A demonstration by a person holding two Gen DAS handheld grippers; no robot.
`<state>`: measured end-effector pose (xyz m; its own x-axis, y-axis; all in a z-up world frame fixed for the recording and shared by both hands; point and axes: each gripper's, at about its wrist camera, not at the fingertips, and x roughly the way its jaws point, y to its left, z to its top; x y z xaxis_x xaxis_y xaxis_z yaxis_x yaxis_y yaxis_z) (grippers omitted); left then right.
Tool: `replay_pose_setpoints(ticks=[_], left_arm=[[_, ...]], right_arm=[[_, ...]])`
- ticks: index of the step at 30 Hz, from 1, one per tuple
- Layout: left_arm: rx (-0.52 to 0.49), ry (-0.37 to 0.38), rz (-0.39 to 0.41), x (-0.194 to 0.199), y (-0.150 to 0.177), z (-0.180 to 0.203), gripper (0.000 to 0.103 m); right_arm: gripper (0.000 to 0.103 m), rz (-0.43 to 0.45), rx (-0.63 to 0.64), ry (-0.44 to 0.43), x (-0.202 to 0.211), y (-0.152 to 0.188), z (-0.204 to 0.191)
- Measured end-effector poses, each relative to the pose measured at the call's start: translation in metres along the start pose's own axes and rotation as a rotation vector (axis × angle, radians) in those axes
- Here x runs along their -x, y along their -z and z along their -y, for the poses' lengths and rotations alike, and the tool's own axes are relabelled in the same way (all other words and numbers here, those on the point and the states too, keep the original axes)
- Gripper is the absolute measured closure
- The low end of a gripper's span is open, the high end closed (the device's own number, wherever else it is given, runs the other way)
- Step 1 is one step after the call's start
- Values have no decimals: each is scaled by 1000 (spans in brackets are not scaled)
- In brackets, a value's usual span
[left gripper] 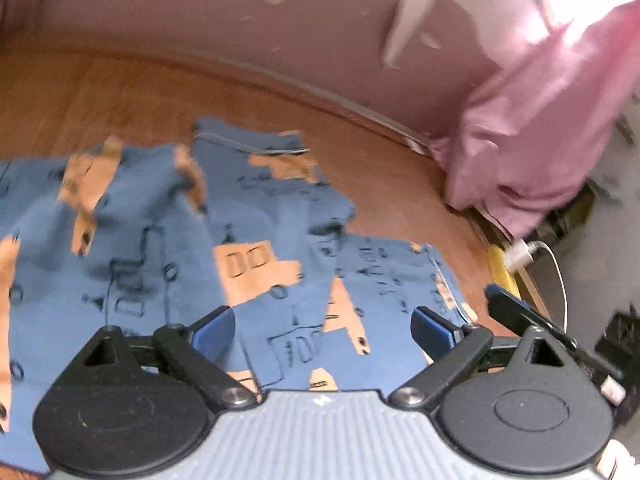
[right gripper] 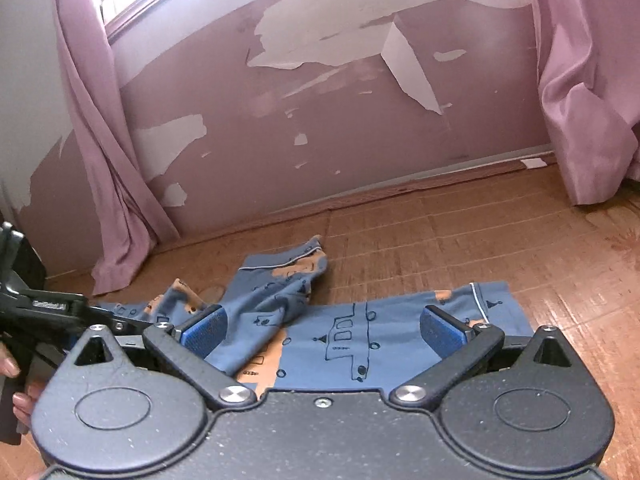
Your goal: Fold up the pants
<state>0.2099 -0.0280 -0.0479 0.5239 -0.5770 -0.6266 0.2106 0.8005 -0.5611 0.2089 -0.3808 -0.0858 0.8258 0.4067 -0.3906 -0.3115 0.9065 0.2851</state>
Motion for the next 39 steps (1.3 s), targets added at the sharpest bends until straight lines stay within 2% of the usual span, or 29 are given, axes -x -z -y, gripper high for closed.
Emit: replay_pose_setpoints(ticks=[2,4,8,11,14,16,17,19,20,24,26,28,31,36,39], left_arm=[[53,3,4,-2,1,-11,6],[96,10,-14,-7,2,-20,11],[144,58,-39,-12,5,-26,16],[209,102,-55,-13,9,-32,24],[297,134,-61,-18,13,-43,40],[384,163,-60,-21,17,-54,52],[448,187,-54,-24,21,-62,55],[518,212,-42,-27,27,-71,69],[532,219,-34,-27,29,-74,71],[533,234,-33,-28,34,-81,81],[512,220,-46,-29,34,-80,84],[488,208,-52,-30,32,-79,89],[446,190,-59,-28,30,-75,99],[401,152,-62,-27,22,-70,100],[397,137,-52,-26,18,-68,100]], right_arm=[[1,-7,0,-9,-4,0,1],[1,-19,-1,-25,-10,1,1],[1,-39,0,-47,-23,2,0],[1,-50,7,-52,-27,3,0],[1,-56,2,-58,-28,4,2],[1,-58,-4,-62,-29,6,3],[1,-63,-3,-66,-29,6,4],[3,-79,4,-67,-30,6,3],[4,-86,11,-63,-31,4,2],[17,-168,27,-67,-52,-20,-7],[29,-238,80,-55,-76,-43,-23],[46,-310,102,-65,-106,-66,-41],[60,-431,111,-91,-160,-93,-75],[64,-605,227,-46,-246,-107,-140],[62,-668,293,43,-287,-99,-167]])
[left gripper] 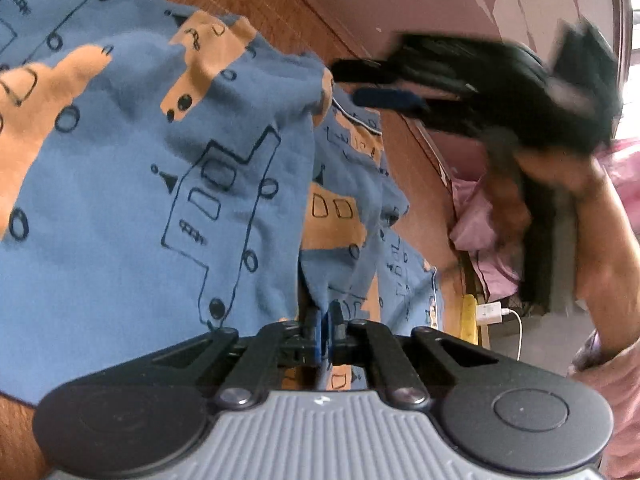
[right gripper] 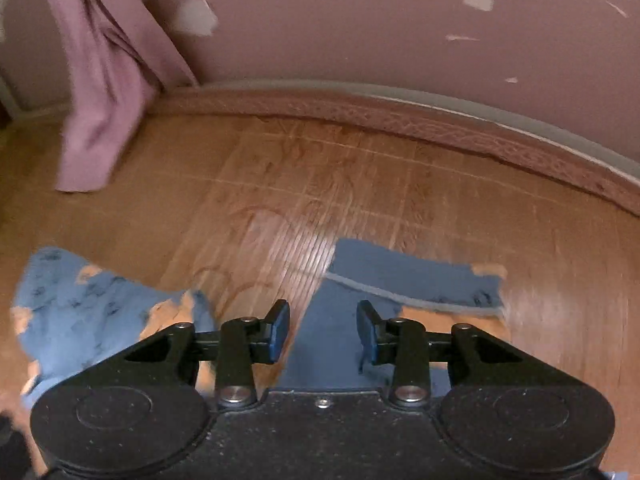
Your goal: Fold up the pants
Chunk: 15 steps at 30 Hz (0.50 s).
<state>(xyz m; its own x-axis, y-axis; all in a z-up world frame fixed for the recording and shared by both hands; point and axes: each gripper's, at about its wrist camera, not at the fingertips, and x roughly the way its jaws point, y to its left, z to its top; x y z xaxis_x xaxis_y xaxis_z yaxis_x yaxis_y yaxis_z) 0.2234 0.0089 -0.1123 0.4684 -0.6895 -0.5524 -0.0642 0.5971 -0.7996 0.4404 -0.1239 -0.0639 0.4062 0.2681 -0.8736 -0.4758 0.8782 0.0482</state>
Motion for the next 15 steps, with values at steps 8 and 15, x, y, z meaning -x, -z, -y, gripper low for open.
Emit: replay_pose_setpoints(ticks=[8,15], left_arm=[[5,-2,-8,-1,-5,1,100],[7,4,-15,0,-7,-6,100]], right_arm=[[49,-45,-21,118,-35,-20,-11],[71,-45,36,184,-35,-19,-27]])
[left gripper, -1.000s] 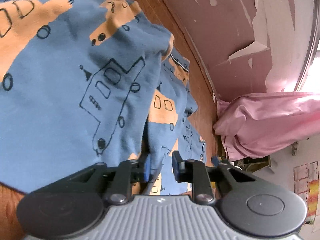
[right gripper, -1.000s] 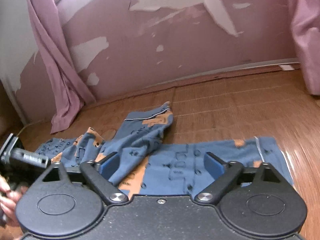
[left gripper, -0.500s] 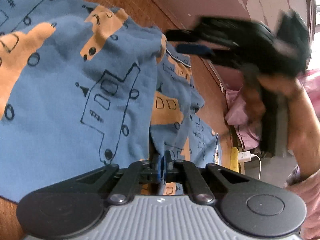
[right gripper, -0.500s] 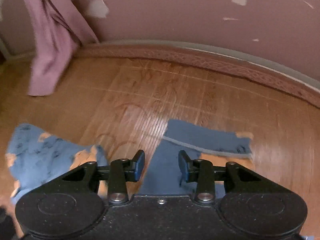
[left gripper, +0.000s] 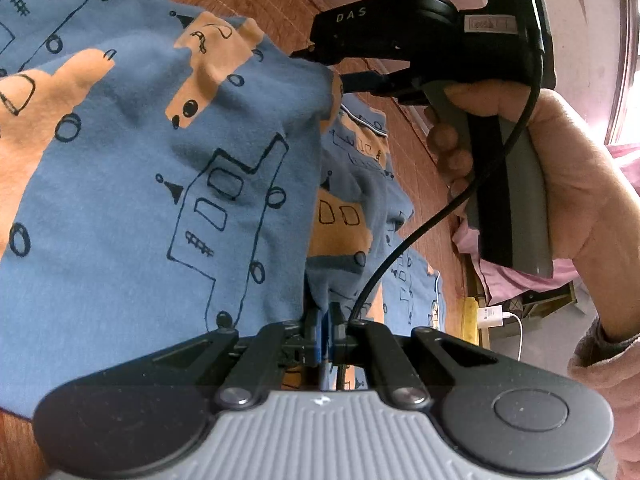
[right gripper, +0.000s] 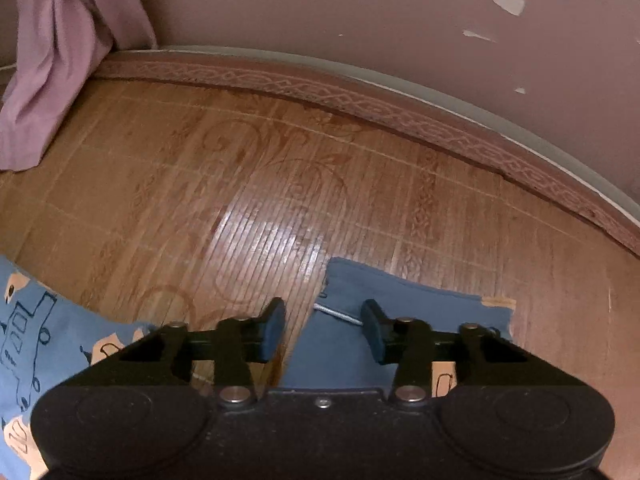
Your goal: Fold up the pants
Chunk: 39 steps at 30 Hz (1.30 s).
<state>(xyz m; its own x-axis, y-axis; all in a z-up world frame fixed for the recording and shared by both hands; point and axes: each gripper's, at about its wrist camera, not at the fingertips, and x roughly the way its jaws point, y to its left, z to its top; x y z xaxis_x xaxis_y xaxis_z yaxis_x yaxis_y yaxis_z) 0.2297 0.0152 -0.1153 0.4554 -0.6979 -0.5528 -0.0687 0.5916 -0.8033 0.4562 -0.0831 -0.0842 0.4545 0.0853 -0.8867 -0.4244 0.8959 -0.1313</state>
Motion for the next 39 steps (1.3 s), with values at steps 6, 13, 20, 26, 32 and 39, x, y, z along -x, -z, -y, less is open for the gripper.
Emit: replay_pose_setpoints(ticks=[6,13,20,26,32,39], left_arm=[[-10,-10,2,-1,3,4,100],[-32,-23,4,-2,5,8,100],[-98,-62,24,2,7,25,101],[-295,-139,112,10,12,63,101],[-605,-200,122,0,35,112,101],[-916,-290,-3,-32,81,132,101]], right_arm=[[92,0,-92,-38,6,2,17],[99,64,-199,-145,27,3,46],[99,272,-336,-287,74,32,104],[99,499,-419,-320,138,97,173],[99,636,-526,-208,181,209,211],[99,508,-770,-107,143,322,226]])
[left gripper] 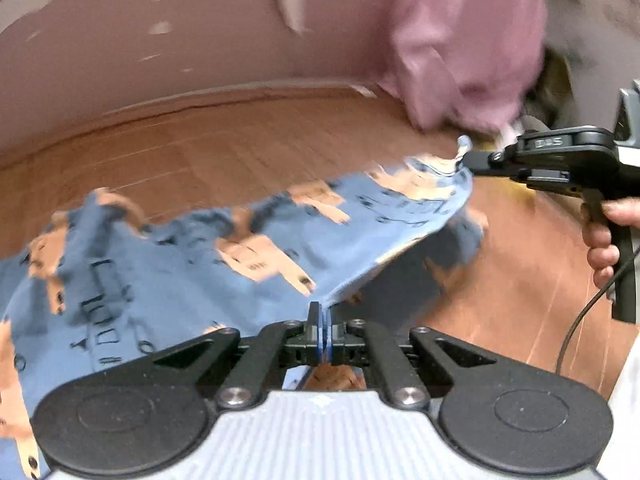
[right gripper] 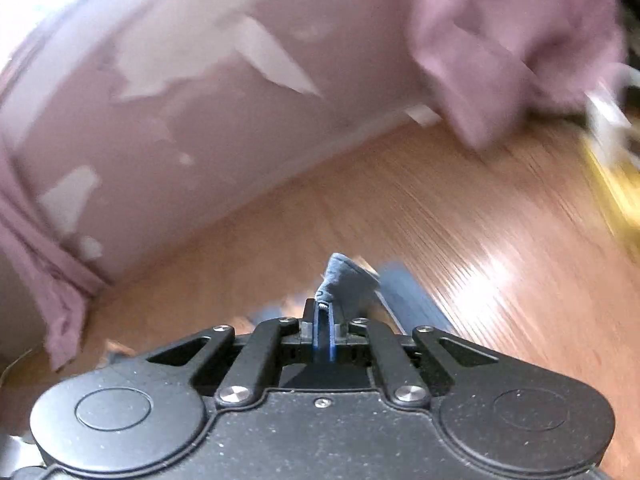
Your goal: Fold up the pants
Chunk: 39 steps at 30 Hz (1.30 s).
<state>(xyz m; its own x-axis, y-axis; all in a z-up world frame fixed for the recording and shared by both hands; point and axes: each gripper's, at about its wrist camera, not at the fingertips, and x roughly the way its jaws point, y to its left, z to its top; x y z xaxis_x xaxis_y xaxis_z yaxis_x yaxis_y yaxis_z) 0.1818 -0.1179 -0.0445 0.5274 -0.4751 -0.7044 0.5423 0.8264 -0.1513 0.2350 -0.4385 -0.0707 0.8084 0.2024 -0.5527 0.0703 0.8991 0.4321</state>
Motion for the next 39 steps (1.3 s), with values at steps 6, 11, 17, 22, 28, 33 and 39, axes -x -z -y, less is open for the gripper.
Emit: replay_pose_setpoints(ticks=[6,11,17,22,28,33,39], left_arm=[[-137,-2,-81,-8,5,19,100],[37,127,-141,-4,-16,-11,68],[23,134,-198,-11,-93,-16,18],[-16,108,-280,-50,-188,11,7],[10,148,-400,-129,-242,65,6],[-5,44,-563,-186,-233,99,26],[-9,-61,-650,-212,-215,107,51]], right_arm=[[95,-52,-165,35,-1,29,35],[52,-65,-183,6,-1,32,36],[29,-41,-150,1,1,23,41],[21,-23,12,24,1,16,34],[24,-49,177,-2,-8,8,32],[41,-74,170,-26,-9,8,41],[70,-98,190,-18,-16,10,42]])
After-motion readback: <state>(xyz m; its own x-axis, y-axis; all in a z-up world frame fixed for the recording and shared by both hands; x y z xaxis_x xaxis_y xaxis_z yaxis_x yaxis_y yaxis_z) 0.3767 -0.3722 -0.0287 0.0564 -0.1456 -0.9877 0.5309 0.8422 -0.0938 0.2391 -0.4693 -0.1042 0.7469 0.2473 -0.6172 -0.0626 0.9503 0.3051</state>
